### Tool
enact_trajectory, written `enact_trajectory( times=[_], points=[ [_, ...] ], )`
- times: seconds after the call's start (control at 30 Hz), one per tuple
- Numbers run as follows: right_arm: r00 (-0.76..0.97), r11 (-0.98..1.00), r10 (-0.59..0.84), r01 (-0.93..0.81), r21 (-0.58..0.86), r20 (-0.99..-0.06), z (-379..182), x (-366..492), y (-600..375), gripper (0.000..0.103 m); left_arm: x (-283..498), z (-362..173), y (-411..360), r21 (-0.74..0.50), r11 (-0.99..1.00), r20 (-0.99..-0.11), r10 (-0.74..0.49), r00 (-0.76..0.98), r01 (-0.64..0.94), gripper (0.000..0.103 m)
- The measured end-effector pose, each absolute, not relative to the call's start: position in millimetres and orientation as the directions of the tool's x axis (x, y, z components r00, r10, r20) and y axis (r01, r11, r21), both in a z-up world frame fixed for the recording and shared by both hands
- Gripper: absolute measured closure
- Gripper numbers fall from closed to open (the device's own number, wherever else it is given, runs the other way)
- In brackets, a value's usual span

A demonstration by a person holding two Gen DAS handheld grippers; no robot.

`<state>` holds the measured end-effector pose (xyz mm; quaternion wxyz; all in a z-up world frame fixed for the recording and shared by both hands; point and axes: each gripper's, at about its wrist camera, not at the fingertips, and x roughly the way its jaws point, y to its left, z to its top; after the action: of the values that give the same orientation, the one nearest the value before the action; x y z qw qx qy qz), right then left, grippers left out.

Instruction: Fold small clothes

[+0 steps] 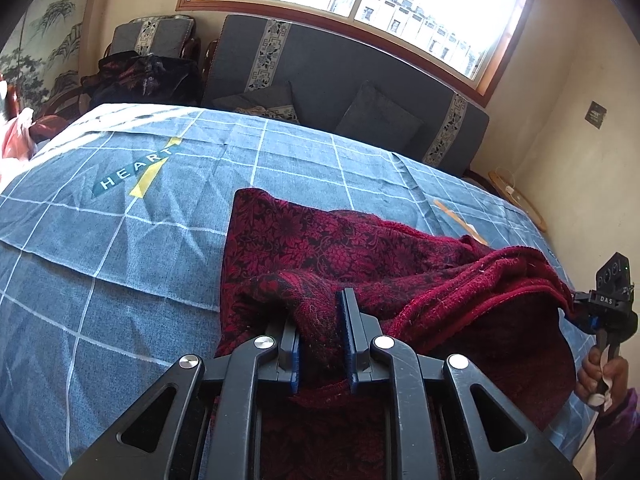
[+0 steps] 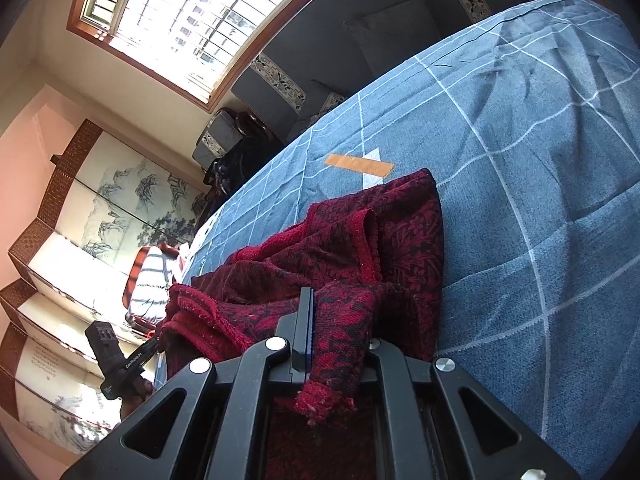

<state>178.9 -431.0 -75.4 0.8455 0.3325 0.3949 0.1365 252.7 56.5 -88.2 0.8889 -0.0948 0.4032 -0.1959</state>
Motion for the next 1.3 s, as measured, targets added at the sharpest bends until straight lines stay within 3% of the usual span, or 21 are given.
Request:
enact_trajectory(
  times=[0.23,0.43,0.5,0.57,0.67,0.77,0.83,0.87,1.07,1.3],
  points=[
    [0.658,0.725,0.502,0.033,0.687,-0.561,-74,175,-433,0.094,257,-87,61,-0.383,0.888,-0.677,-0.456,0.577,0.253,0.082],
    [0.662,0.688,0.518,0.054,0.724,-0.541,-77,167,-444,0.094,259,-82,76,-0.565,0.8,-0.611,-0.57,0.55,0.201,0.062],
    [0.664,0.672,0.526,0.058,0.738,-0.531,-78,168,-449,0.093,259,-78,79,-0.576,0.795,-0.599,-0.567,0.565,0.187,0.05],
    [0.67,0.647,0.537,0.061,0.76,-0.512,-80,167,-453,0.093,256,-69,85,-0.571,0.801,-0.573,-0.545,0.612,0.178,0.029],
    [0.692,0.586,0.562,0.054,0.809,-0.453,-81,165,-461,0.09,256,-61,96,-0.616,0.769,-0.522,-0.562,0.641,0.172,0.011],
    [0.732,0.512,0.569,0.04,0.858,-0.374,-80,160,-472,0.079,257,-58,100,-0.6,0.783,-0.532,-0.544,0.649,0.165,0.011],
    [0.759,0.464,0.566,0.027,0.885,-0.321,-79,155,-480,0.046,256,-59,99,-0.577,0.801,-0.552,-0.527,0.646,0.161,0.011],
    [0.778,0.449,0.553,0.024,0.893,-0.299,-77,154,-486,0.041,255,-61,99,-0.577,0.801,-0.555,-0.528,0.643,0.16,0.011],
    [0.809,0.456,0.524,-0.004,0.89,-0.265,-65,129,-503,0.04,242,-73,107,-0.561,0.816,-0.587,-0.508,0.63,0.136,0.011],
    [0.779,0.652,0.457,0.034,0.757,-0.429,-58,118,-488,0.04,226,-81,119,-0.482,0.859,-0.651,-0.483,0.586,0.173,0.011]
  ],
)
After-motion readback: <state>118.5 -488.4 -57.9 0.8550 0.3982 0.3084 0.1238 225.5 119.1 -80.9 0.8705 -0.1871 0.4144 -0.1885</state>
